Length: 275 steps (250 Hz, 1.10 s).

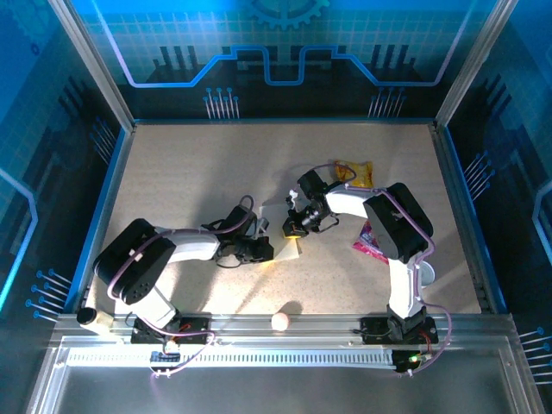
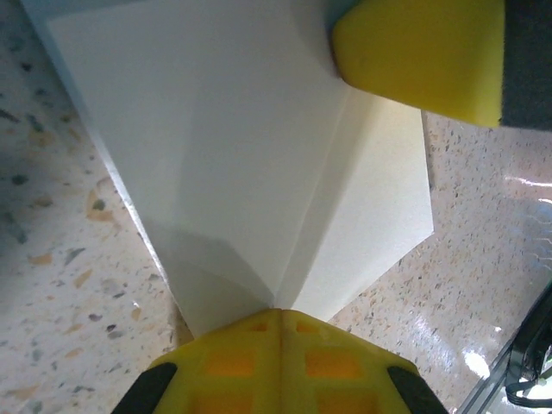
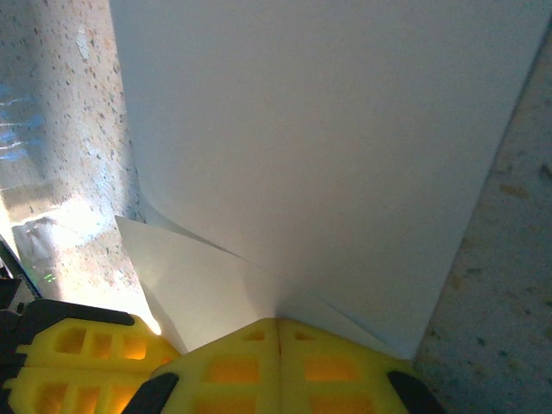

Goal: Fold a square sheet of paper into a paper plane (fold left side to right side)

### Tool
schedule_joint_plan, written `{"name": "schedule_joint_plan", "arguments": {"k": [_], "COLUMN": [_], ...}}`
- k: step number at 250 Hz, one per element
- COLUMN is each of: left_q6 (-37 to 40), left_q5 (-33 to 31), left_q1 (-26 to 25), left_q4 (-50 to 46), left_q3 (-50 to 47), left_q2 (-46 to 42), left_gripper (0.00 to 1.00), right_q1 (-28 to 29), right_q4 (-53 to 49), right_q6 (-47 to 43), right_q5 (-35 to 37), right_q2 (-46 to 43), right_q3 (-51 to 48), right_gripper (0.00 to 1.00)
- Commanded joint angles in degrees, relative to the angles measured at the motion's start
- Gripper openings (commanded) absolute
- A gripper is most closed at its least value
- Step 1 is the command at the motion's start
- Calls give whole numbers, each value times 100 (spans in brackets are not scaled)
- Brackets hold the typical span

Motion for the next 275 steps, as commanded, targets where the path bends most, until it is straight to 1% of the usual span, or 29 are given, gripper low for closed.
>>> {"name": "schedule_joint_plan", "arguments": {"k": [1, 101, 139, 161, 182, 234, 275], "left_q6": [59, 63, 40, 114, 179, 204, 260], "left_q5": [15, -22, -52, -63, -5, 146, 122], "left_q1": [-46, -46, -11, 34, 51, 51, 51], "left_q4": [-577, -768, -960, -1101, -1101, -812, -739], "left_q3": [-248, -250, 29, 288, 515, 1045, 1347], "left_q2": [-101, -444, -824, -878, -687, 174, 670], "left_gripper": [0, 0, 0, 0, 0, 0, 0], "right_q1": [-64, -64, -60, -65, -64, -64, -62], "right_q4": [-469, -482, -484, -499, -504, -495, -444], "right_q6": [-108, -123, -125, -123, -115, -80, -41], "right_q5": [965, 936, 938, 929, 921, 919, 886], "right_q2": [496, 517, 537, 557, 557, 557, 552], "right_q3": [-138, -88, -58, -42, -37, -56, -98], "right_gripper": [0, 0, 0, 0, 0, 0, 0]}}
